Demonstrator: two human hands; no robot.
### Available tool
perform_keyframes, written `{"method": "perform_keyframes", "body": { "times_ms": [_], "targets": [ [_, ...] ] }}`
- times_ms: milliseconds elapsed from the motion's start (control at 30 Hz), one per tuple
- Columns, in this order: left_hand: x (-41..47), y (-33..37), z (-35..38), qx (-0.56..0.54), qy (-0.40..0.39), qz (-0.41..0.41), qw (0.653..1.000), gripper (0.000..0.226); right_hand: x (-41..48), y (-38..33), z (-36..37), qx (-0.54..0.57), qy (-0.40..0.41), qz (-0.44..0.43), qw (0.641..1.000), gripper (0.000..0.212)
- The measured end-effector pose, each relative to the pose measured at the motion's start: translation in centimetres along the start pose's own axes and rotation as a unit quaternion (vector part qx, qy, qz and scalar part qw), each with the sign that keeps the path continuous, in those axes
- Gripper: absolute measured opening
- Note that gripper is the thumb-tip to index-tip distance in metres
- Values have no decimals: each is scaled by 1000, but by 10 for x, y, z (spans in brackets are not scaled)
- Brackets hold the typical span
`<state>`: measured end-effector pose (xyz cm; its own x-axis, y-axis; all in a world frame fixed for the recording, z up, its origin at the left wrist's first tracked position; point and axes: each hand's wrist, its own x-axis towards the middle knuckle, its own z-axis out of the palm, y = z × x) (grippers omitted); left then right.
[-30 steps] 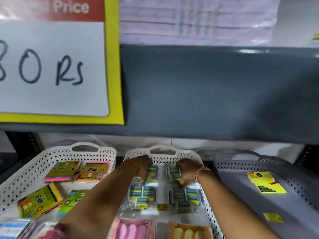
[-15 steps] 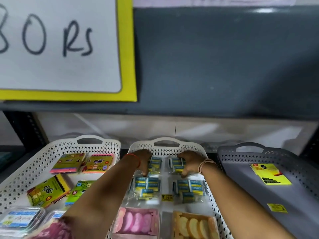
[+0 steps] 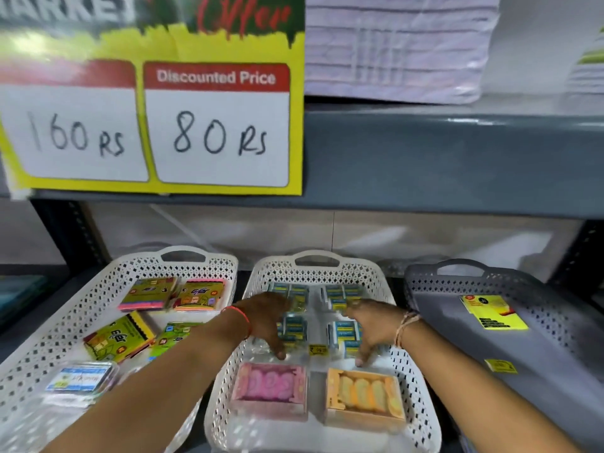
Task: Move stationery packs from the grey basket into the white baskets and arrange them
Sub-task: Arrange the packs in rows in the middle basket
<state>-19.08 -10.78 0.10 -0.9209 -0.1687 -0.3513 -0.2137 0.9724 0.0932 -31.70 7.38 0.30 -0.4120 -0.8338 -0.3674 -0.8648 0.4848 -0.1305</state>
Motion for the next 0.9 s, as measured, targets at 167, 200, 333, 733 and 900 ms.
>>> {"method": "perform_keyframes", "body": {
  "times_ms": [167, 200, 333, 733, 900],
  "targets": [
    [4, 4, 7, 18, -26, -12, 999, 83, 2, -3, 5, -25, 0, 2, 1000, 88],
    [5, 5, 8, 15, -23, -10, 1000, 79, 2, -3, 6, -26, 1, 0, 1000, 84],
    [4, 7, 11, 18, -14, -8, 1000, 72, 5, -3, 10, -17, 12, 2, 1000, 78],
    [-77, 24, 21, -58, -25, 24, 998, 91, -79, -34, 15, 35, 39, -56, 997, 96],
    [-77, 27, 30, 5, -10, 18, 1000, 100, -89, -48, 33, -30, 25, -62, 997, 77]
  ]
}}
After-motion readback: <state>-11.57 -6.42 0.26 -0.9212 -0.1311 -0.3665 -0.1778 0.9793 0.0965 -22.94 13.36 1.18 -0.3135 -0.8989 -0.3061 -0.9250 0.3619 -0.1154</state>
